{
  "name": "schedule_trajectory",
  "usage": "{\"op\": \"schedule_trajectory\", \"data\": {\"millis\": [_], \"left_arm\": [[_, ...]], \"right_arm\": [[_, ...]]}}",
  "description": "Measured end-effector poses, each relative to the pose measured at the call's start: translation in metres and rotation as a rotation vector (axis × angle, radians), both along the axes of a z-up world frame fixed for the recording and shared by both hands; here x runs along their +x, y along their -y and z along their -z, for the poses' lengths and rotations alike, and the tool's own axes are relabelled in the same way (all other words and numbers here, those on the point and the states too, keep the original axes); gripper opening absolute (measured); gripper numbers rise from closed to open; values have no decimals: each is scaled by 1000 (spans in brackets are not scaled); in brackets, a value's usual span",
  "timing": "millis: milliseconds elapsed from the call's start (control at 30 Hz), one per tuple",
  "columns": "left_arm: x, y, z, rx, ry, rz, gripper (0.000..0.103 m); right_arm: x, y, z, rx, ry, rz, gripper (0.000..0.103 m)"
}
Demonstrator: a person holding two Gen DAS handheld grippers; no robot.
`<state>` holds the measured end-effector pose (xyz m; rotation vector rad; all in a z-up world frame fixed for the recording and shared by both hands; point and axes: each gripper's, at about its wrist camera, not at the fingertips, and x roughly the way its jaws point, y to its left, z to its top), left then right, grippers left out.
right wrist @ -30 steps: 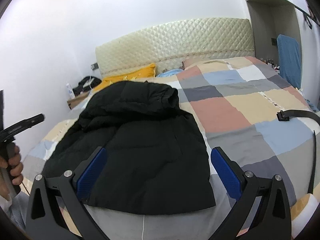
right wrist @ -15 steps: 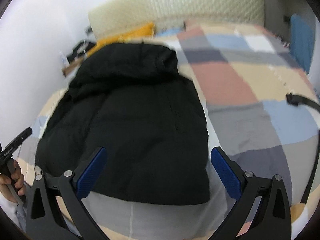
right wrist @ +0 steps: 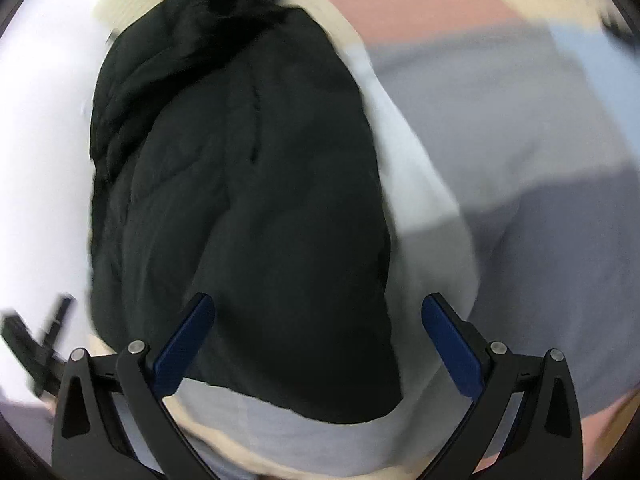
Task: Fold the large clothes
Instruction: 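Move the right tool down toward the jacket hem, then close the right tool on the black jacket hem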
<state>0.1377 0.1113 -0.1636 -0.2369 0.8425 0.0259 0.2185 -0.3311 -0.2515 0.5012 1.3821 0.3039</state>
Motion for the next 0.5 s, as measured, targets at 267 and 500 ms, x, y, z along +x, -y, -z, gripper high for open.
{"op": "schedule_trajectory", "data": {"millis": [267, 500], "left_arm": [[6, 0, 9, -2, -44, -1, 71], [7, -3, 15, -26, -73, -1, 71]], "right_arm": [[-9, 3, 16, 130, -63, 46, 103], [-14, -13, -9, 147, 40, -42, 67]]}}
